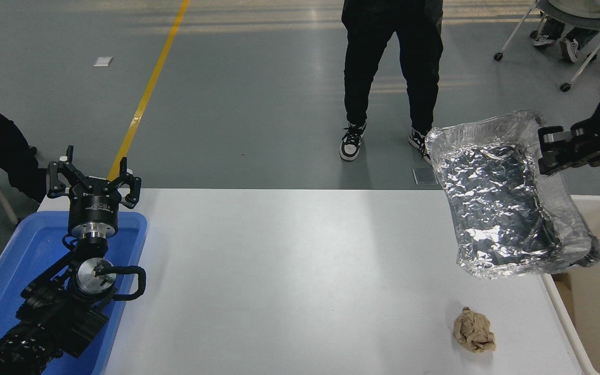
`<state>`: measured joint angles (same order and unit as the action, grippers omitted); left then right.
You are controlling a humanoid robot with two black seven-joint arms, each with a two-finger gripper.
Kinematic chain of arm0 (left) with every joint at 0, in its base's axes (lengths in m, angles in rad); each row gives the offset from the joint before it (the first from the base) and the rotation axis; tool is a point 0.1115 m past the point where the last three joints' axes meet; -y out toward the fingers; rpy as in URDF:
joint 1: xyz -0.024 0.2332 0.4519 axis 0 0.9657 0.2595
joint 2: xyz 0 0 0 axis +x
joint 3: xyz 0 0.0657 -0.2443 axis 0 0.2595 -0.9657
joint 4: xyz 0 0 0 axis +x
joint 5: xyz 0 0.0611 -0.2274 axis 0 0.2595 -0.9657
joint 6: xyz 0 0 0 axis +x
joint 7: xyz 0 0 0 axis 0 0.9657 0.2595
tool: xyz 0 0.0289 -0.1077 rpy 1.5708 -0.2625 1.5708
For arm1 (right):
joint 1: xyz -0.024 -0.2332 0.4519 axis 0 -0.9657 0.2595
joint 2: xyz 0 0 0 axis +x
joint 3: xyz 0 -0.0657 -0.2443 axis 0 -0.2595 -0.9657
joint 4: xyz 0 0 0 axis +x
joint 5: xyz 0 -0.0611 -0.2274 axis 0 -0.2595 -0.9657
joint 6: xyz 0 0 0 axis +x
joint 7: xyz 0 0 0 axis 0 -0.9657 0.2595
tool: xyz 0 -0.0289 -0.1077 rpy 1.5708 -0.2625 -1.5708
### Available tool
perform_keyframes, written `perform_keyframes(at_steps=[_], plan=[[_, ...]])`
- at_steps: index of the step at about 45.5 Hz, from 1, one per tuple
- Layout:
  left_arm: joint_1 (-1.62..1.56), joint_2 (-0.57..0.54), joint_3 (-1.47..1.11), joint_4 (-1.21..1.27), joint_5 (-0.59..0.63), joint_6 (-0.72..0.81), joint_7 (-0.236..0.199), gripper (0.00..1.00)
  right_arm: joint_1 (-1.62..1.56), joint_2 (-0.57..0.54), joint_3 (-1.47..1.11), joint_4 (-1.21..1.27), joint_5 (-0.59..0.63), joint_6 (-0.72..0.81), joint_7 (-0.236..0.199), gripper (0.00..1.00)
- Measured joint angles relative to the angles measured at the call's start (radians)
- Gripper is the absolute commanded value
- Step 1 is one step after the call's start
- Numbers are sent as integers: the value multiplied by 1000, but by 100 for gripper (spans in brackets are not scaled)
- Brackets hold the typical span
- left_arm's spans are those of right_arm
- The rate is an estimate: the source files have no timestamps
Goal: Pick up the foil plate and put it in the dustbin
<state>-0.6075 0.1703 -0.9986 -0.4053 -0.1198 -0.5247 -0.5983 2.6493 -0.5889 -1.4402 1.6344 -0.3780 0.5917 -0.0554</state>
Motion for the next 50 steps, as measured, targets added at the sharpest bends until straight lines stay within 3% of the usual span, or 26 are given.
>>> perform_keyframes(at_steps=[17, 27, 36, 50], plan=[[0, 0, 0, 0, -2, 0, 0, 99, -258, -320, 46, -317, -386, -29, 5, 0], [0, 0, 0, 0, -3, 0, -2, 99, -701, -434, 281, -585, -478, -164, 4, 0], [0, 0, 0, 0, -3, 0, -2, 99, -1127, -414, 522, -820, -485, -298, -4, 0], [0, 0, 0, 1, -3, 1, -2, 99, -1627, -227, 722, -1169, -276, -429, -40, 0]])
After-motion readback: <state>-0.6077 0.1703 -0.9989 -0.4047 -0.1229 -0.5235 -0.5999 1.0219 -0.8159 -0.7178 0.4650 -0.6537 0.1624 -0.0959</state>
